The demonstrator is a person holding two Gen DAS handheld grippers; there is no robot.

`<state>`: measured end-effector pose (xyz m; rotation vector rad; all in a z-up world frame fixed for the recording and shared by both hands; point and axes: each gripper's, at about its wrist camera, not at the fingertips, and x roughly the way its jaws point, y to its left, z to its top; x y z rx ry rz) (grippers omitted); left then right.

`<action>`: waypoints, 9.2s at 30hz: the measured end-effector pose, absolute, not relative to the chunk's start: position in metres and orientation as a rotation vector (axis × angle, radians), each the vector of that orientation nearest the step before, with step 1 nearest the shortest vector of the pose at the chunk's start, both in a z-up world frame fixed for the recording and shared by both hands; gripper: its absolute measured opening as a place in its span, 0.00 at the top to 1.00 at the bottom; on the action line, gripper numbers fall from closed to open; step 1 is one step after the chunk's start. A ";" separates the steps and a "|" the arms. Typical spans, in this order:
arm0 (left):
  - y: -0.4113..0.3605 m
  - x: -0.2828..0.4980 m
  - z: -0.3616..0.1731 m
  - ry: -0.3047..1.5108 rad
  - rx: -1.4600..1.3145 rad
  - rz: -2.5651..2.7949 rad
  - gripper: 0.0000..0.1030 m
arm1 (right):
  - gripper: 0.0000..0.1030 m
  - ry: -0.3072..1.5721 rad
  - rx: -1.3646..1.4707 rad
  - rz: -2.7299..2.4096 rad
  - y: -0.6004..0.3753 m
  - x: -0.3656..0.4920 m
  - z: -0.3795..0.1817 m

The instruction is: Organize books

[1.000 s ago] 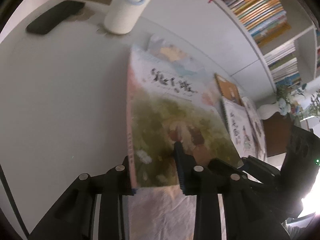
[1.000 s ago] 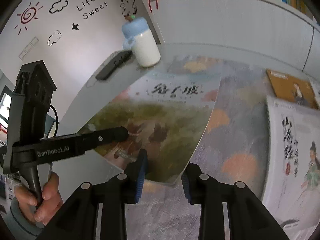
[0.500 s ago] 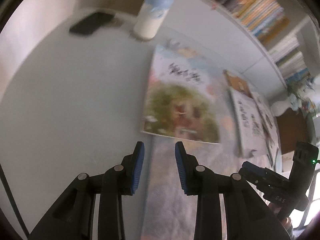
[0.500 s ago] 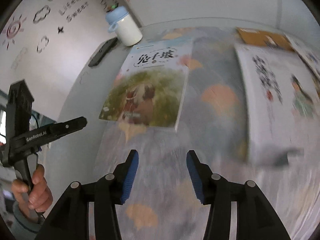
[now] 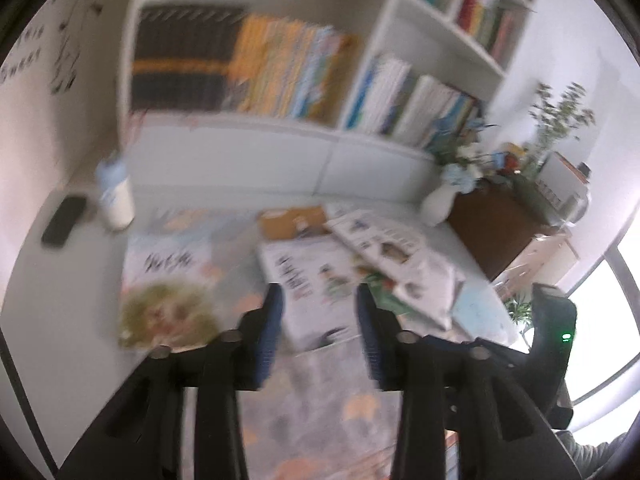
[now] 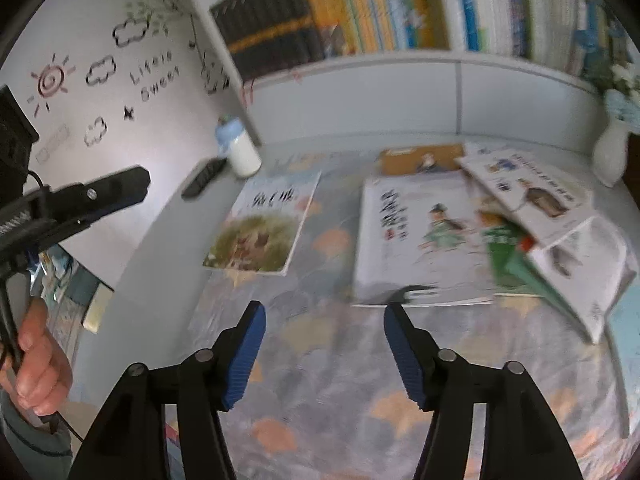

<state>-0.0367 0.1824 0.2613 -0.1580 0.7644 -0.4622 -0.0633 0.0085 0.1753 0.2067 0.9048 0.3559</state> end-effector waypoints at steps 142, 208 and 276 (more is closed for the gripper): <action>-0.097 0.072 0.078 1.208 -0.379 -0.585 0.55 | 0.72 1.150 0.406 0.250 -0.314 0.060 0.055; -0.129 0.122 0.012 1.434 -0.982 -0.745 0.91 | 0.73 1.022 1.161 0.399 -0.387 0.053 0.018; 0.344 0.088 0.059 1.074 -0.506 -0.300 0.80 | 0.74 1.064 -0.133 0.717 0.169 0.091 0.092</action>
